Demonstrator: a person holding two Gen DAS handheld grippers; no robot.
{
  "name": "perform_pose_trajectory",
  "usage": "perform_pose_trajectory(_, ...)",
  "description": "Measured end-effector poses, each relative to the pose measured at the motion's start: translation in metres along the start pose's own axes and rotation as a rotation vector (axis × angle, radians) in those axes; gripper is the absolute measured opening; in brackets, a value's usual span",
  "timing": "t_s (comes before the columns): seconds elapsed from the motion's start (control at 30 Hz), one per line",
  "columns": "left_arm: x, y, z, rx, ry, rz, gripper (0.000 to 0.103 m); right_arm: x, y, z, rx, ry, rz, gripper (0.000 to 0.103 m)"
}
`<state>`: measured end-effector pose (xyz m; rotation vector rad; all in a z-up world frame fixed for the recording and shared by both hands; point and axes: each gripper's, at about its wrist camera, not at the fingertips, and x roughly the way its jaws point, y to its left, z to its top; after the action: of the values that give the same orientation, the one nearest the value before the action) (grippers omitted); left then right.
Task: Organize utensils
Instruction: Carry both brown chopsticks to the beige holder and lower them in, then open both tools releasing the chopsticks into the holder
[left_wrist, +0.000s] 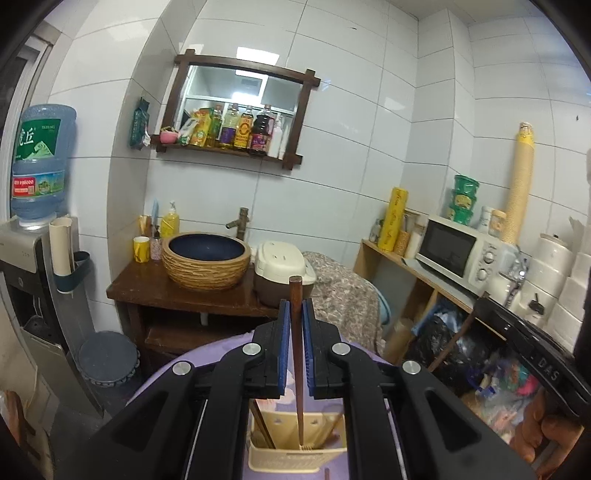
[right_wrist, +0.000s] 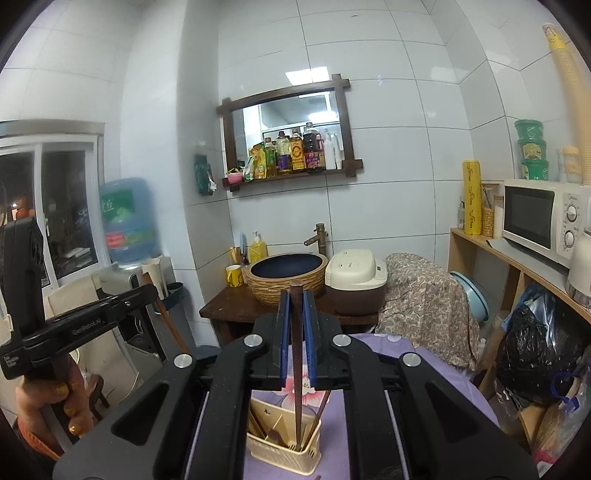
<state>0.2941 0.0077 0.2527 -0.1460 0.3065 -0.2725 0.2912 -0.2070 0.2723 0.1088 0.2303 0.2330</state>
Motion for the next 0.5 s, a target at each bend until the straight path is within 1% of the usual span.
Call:
perform_pose_trajectory(0.1, 0.016, 0.002, -0.01, 0.001, 0.014, 0.025, 0.008, 0.019, 0.0, -0.011, 0.005, 0.025, -0.013, 0.008)
perform_pose_trajectory(0.2, 0.034, 0.005, -0.027, 0.001, 0.033, 0.046, 0.008, 0.036, -0.001, -0.031, 0.003, 0.054, -0.023, 0.008)
perform_pose_trajectory(0.3, 0.052, 0.009, -0.051, -0.017, 0.085, 0.046, 0.008, 0.05, -0.002, -0.052, 0.003, 0.085, -0.028, 0.008)
perform_pose_trajectory(0.37, 0.059, 0.011, -0.063, -0.011, 0.107, 0.055, 0.008, 0.058, -0.004, -0.064, 0.009, 0.108, -0.033, 0.008)
perform_pose_trajectory(0.5, 0.07, 0.017, -0.081, -0.029, 0.155, 0.049, 0.008, 0.07, -0.008, -0.083, 0.019, 0.15, -0.035, 0.008)
